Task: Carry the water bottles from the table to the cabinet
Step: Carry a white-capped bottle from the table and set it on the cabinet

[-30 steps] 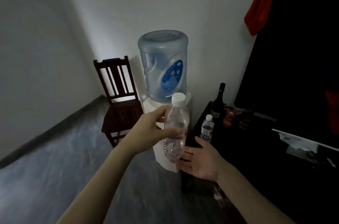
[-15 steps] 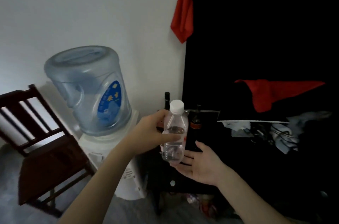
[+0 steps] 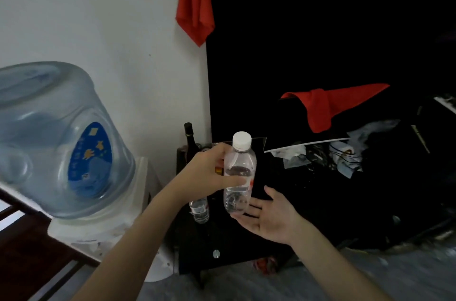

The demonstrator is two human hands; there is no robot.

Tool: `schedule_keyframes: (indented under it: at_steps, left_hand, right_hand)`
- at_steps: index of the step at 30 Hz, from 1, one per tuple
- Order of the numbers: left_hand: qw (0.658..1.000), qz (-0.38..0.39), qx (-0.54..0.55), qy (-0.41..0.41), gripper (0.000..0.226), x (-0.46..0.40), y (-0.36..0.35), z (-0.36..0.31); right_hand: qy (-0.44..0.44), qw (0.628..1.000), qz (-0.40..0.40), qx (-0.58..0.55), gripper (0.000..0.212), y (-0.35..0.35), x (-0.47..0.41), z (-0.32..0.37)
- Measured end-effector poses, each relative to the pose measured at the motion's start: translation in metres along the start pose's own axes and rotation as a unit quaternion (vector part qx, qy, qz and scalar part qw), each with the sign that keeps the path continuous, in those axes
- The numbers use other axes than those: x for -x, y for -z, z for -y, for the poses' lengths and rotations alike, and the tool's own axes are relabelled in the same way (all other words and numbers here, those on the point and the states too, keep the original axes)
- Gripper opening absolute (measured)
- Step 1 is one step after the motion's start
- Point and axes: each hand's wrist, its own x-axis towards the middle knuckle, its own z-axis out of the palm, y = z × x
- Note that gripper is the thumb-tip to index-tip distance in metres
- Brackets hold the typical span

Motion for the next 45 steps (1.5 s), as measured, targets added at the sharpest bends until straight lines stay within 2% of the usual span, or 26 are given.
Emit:
schedule_keyframes:
  at_steps: [6, 14, 21, 29, 37, 45]
  left_hand:
    - [1.000, 0.020, 0.002, 0.008, 0.074, -0.042, -0.010, 0.019]
    - [0.996, 0.026, 0.033, 0.082, 0.075, -0.096, -0.040, 0.070]
    - [0.992, 0.017, 0.000, 0.122, 0.064, -0.112, -0.076, 0.119]
    - [0.989, 0.014, -0.056, 0.136, 0.061, -0.106, -0.114, 0.160]
    - [0.983, -0.007, -0.042, 0.179, 0.063, -0.092, -0.150, 0.191]
    - [0.979, -0.026, -0.015, 0.202, 0.069, -0.089, -0.156, 0.205]
  right_hand:
    - [-0.025, 1.000, -0.009, -0.001, 0.069, 0.015, -0.043, 0.030]
    - [-0.092, 0.995, -0.036, 0.030, 0.068, 0.045, -0.120, 0.066]
    - [-0.134, 0.988, -0.049, 0.052, 0.065, 0.072, -0.173, 0.064]
    - [-0.124, 0.985, -0.115, 0.039, 0.064, 0.106, -0.206, 0.059]
    - [-0.124, 0.982, -0.117, 0.082, 0.061, 0.110, -0.222, 0.051]
    - [-0.116, 0.980, -0.122, 0.109, 0.061, 0.108, -0.224, 0.051]
